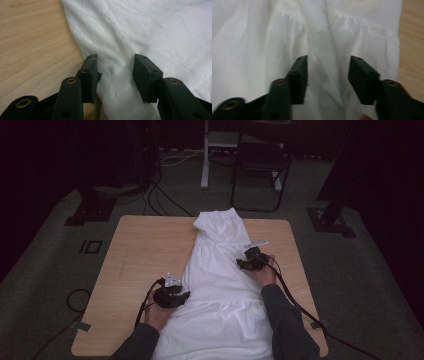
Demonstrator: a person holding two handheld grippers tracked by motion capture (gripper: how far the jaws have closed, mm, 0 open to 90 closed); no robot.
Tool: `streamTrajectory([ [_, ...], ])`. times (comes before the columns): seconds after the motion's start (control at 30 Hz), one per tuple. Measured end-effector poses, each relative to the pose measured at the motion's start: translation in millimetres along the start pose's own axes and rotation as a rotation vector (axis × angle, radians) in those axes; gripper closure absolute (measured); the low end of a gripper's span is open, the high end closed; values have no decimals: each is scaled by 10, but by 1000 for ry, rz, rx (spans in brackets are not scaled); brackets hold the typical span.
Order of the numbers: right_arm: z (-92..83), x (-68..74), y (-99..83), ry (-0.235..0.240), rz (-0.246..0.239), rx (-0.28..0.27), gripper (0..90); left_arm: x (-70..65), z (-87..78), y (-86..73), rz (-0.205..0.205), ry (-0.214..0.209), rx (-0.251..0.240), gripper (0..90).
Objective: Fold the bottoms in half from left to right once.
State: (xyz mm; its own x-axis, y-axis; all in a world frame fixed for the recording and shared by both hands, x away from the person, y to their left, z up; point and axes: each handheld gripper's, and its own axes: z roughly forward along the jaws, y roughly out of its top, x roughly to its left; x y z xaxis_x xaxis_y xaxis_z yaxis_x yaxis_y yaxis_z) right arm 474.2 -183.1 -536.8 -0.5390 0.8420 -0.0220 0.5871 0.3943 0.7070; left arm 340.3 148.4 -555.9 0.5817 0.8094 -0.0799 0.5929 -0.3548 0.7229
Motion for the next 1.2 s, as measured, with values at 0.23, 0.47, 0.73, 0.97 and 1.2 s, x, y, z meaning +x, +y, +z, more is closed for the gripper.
streamTrajectory([
  [0.23,-334,-258,10,-225,43,-105,886,2,-4,-23,-3,1,-7,553],
  [0.47,-237,-521,-303,-223,155,-39,878,-18,-6,-30,1,9,-7,553],
  [0.73,-160,-554,-426,-121,162,-51,830,-20,-219,239,46,13,6,545],
  [0.97,-214,-509,-309,-106,143,-79,839,-41,-172,803,110,42,-36,498],
  [1.2,-200,-463,-243,-82,141,-91,839,44,579,984,43,83,47,470],
])
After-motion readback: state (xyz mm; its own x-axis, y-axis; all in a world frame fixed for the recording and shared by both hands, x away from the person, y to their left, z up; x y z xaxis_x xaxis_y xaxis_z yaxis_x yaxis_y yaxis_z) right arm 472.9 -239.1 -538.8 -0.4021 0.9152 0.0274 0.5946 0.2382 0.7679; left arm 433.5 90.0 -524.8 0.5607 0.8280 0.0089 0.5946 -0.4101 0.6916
